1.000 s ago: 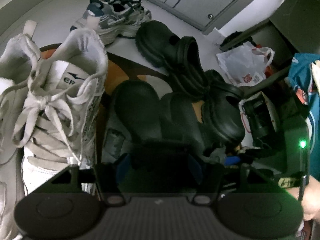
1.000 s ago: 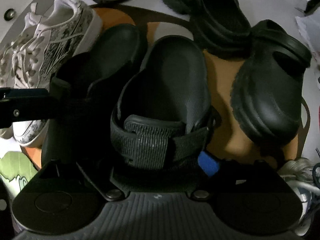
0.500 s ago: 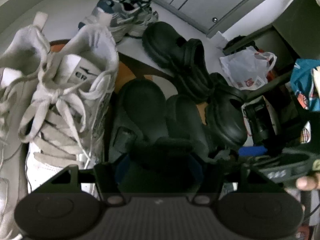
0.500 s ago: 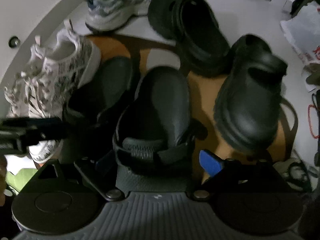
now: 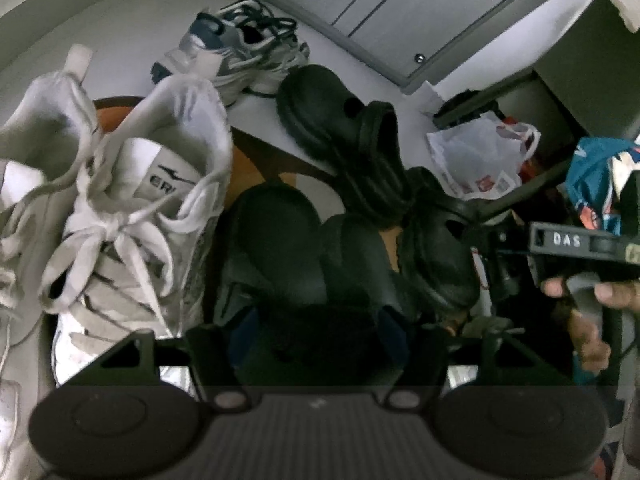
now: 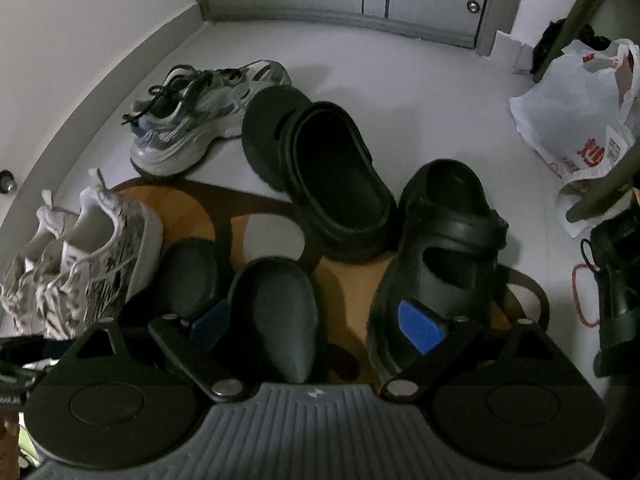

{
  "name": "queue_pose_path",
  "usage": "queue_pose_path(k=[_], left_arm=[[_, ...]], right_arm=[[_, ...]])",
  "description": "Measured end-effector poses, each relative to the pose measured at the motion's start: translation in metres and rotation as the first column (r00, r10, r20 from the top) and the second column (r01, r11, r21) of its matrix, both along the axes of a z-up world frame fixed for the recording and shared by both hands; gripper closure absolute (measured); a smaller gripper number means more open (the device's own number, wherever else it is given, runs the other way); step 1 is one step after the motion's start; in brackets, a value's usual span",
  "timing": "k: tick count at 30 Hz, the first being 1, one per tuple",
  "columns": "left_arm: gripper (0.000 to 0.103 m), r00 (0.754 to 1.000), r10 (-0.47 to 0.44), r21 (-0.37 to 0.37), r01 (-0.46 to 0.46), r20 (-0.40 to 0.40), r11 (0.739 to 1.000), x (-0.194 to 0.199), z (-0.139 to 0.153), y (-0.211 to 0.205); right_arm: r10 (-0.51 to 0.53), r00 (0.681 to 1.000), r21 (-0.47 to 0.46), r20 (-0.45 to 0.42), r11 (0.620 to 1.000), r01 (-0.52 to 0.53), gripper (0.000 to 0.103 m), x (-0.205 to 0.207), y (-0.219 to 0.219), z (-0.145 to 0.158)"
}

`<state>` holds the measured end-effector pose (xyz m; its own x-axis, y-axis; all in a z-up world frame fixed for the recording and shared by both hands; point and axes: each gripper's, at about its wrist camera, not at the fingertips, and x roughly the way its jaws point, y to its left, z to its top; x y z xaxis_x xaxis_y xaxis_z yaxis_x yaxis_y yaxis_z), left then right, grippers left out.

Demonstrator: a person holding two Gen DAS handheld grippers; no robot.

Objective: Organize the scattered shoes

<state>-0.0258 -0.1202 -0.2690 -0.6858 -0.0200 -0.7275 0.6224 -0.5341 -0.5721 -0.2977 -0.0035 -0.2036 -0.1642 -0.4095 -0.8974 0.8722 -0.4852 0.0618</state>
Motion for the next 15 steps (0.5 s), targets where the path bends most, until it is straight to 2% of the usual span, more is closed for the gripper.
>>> queue_pose_path(k=[9, 15], left_arm=[[0.034, 0.999, 0.011, -0.023, -0.012, -0.035, 1.000, -0.007, 0.011, -0.008], [0.034, 0.998, -0.019, -0.060, 0.015, -0.068, 0.998, -0.035, 0.038, -0.018]], right_arm=[[-0.053, 0.997, 0.008, -0.063, 0.999, 0.054, 0.008, -0.019, 0.002, -0.013], [-0.049, 0.989, 0.029, -0.137, 0.998, 0.053, 0.008, -0.030, 0.033, 0.008]])
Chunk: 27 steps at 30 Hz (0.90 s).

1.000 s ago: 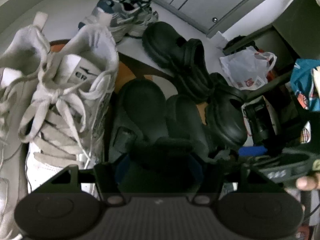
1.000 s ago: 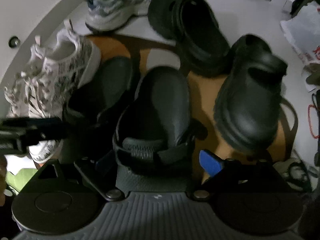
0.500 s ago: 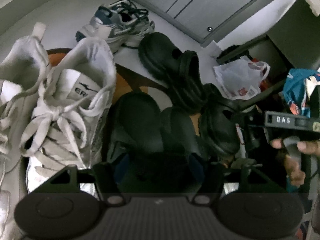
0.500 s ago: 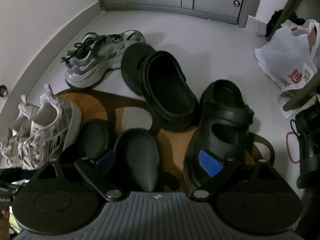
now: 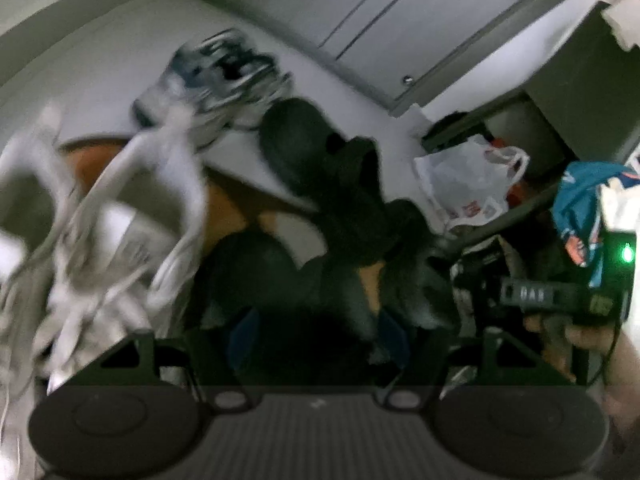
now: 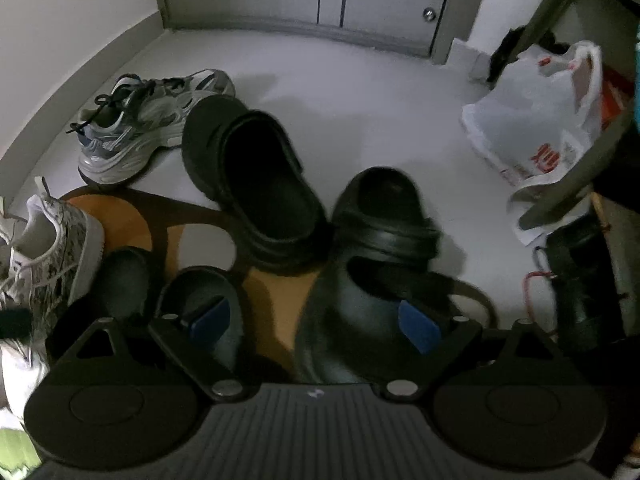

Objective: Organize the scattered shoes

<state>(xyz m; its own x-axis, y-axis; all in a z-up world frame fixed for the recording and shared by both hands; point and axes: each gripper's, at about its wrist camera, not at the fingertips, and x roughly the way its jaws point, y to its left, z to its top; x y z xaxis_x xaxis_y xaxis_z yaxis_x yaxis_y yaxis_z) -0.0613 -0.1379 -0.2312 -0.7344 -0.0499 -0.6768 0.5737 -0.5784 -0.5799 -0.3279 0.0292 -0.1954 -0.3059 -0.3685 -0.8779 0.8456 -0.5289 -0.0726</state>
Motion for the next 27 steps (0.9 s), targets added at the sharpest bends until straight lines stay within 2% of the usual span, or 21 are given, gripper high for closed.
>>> queue_pose_path(k=[4, 9, 14, 18, 25, 27], left_arm=[[0.034, 0.999, -0.047, -0.032, 0.046, -0.017, 0.998, -0.036, 0.016, -0.002], [0.033, 0.997, -0.073, -0.044, 0.072, -0.003, 0.996, -0.067, 0.020, -0.003], [0.031, 0.997, -0.055, -0.049, 0.058, 0.060, 0.997, -0.086, 0.014, -0.013], [0.023, 0.996, -0.024, -0.057, 0.029, 0.089, 0.998, -0.096, 0.012, -0.023], [0.022, 0.991, -0.013, -0.043, 0.019, 0.135, 0.999, -0.126, 0.000, -0.032], [0.022, 0.988, -0.018, -0.038, 0.024, 0.153, 0.999, -0.137, -0.007, -0.033]], right_arm=[[-0.022, 0.999, 0.007, -0.044, 1.000, 0.022, 0.008, -0.010, 0.018, 0.011], [-0.063, 0.998, -0.007, -0.024, 0.998, 0.063, 0.008, -0.022, 0.038, 0.019], [-0.087, 0.996, 0.016, 0.021, 0.996, 0.087, 0.008, -0.035, 0.040, 0.004], [-0.102, 0.992, 0.006, 0.073, 0.995, 0.102, 0.008, -0.041, 0.034, -0.009], [-0.135, 0.977, 0.027, 0.166, 0.991, 0.132, 0.008, -0.052, 0.027, -0.035], [-0.131, 0.977, 0.045, 0.168, 0.991, 0.125, 0.008, -0.052, 0.025, -0.043]])
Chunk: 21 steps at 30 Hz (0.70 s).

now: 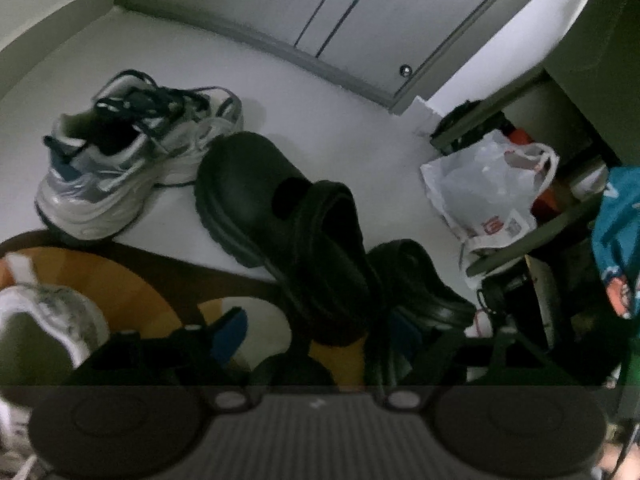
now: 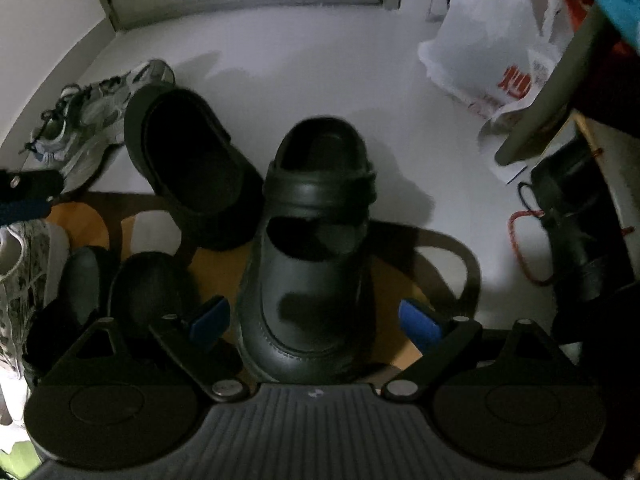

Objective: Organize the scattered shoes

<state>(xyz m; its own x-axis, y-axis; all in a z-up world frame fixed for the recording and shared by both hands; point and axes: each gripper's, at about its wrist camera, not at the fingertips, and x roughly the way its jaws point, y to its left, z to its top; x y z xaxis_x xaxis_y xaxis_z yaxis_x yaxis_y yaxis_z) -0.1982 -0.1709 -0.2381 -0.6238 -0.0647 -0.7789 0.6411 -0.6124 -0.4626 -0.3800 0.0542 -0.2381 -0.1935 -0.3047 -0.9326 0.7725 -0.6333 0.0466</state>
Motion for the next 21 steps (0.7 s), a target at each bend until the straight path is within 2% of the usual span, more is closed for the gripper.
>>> queue_pose_path(k=[7, 9, 11, 13, 18, 20, 21], left_arm=[[0.022, 0.995, 0.057, -0.015, -0.056, 0.080, 0.998, -0.034, -0.025, -0.012], [0.022, 0.989, 0.097, -0.024, -0.095, 0.112, 0.995, -0.043, -0.031, -0.015], [0.022, 0.989, 0.096, -0.015, -0.095, 0.115, 0.995, -0.050, -0.034, -0.016], [0.022, 0.985, 0.098, -0.035, -0.094, 0.139, 0.995, -0.057, -0.037, -0.017], [0.022, 0.977, 0.130, 0.021, -0.135, 0.171, 0.991, -0.071, -0.052, -0.027], [0.026, 0.973, 0.135, 0.033, -0.143, 0.186, 0.989, -0.076, -0.057, -0.029], [0.035, 0.970, 0.131, 0.045, -0.143, 0.204, 0.989, -0.079, -0.062, -0.031]], right_arm=[[-0.023, 0.999, 0.041, 0.028, 0.999, 0.022, 0.008, -0.004, 0.000, -0.023], [-0.024, 0.999, 0.050, 0.036, 0.998, 0.022, 0.008, -0.004, -0.001, -0.027], [-0.026, 0.999, 0.052, 0.043, 0.998, 0.024, 0.008, -0.005, -0.001, -0.031], [-0.031, 0.998, 0.052, 0.053, 0.998, 0.028, 0.007, -0.007, -0.002, -0.034], [-0.038, 0.996, 0.054, 0.078, 0.998, 0.034, 0.005, -0.009, -0.005, -0.039], [-0.042, 0.994, 0.060, 0.099, 0.998, 0.036, 0.005, -0.009, -0.006, -0.043], [-0.042, 0.993, 0.066, 0.109, 0.997, 0.035, 0.005, -0.009, -0.008, -0.045]])
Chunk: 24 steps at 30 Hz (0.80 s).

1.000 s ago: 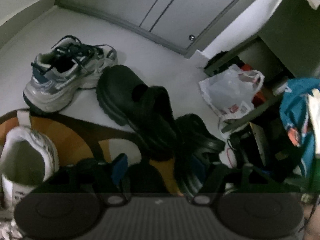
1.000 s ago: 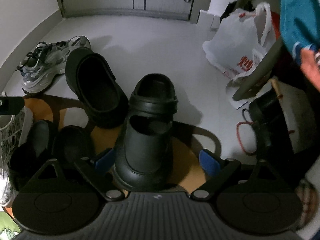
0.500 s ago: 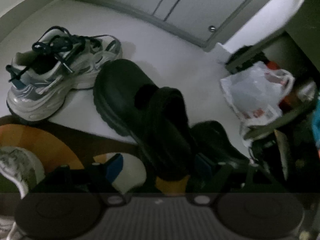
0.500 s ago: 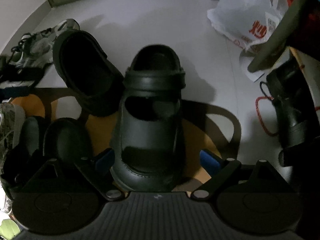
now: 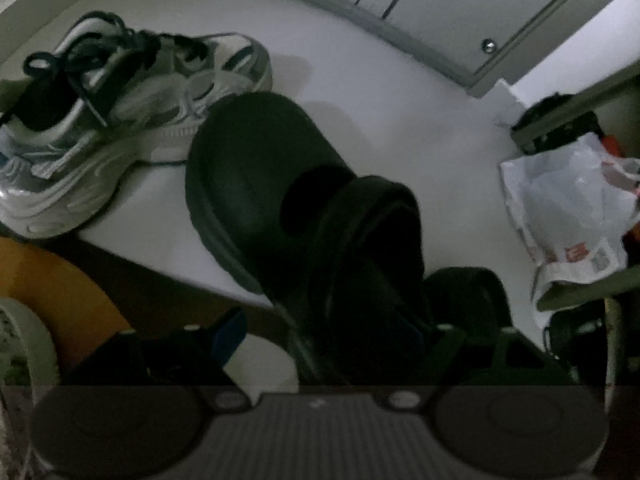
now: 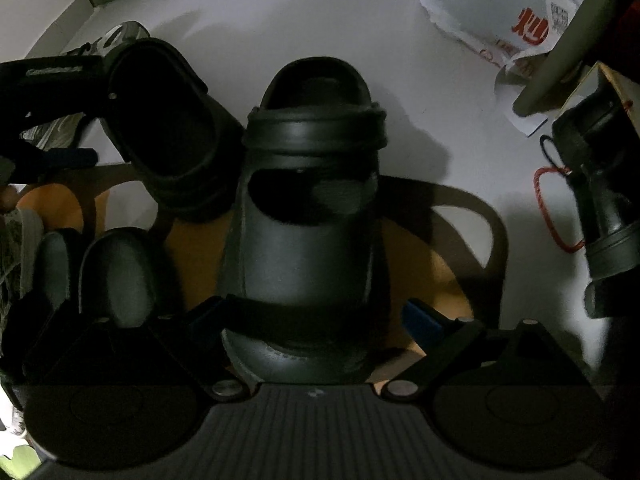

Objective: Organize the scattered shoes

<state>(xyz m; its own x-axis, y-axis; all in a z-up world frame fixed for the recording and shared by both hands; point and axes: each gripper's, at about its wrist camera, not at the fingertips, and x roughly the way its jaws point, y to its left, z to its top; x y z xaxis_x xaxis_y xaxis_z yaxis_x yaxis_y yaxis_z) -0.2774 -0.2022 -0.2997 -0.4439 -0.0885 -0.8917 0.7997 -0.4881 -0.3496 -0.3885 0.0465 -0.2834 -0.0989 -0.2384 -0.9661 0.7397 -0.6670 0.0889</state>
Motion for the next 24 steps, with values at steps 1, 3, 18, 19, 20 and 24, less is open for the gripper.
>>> queue_pose_path(k=[1, 3, 18, 19, 20, 24], left_arm=[[0.043, 1.000, 0.001, 0.011, -0.001, 0.009, 1.000, -0.002, -0.003, -0.002], [0.064, 1.000, 0.004, 0.023, -0.004, 0.015, 1.000, -0.002, -0.007, -0.004], [0.082, 0.987, -0.159, -0.165, 0.154, -0.014, 0.974, -0.008, 0.051, 0.006], [0.082, 0.985, -0.174, -0.177, 0.169, -0.011, 0.969, -0.009, 0.056, 0.006], [0.082, 0.984, -0.181, -0.182, 0.176, -0.009, 0.967, -0.009, 0.058, 0.006], [0.082, 0.983, -0.181, -0.193, 0.177, -0.002, 0.965, -0.006, 0.061, -0.004]], right_arm=[[0.002, 1.000, 0.002, 0.003, 1.000, -0.002, 0.005, 0.000, -0.001, -0.002], [0.008, 1.000, -0.001, 0.000, 1.000, -0.008, 0.006, 0.001, -0.002, -0.004], [0.014, 0.998, -0.059, -0.069, 0.998, -0.018, 0.009, -0.004, -0.015, -0.002], [0.011, 0.998, -0.067, -0.063, 0.998, -0.015, 0.009, -0.004, -0.016, -0.002], [0.010, 0.998, -0.078, -0.055, 0.997, -0.015, 0.009, -0.004, -0.017, -0.002], [0.037, 0.998, -0.108, -0.058, 0.993, -0.044, 0.009, 0.000, -0.026, -0.002]])
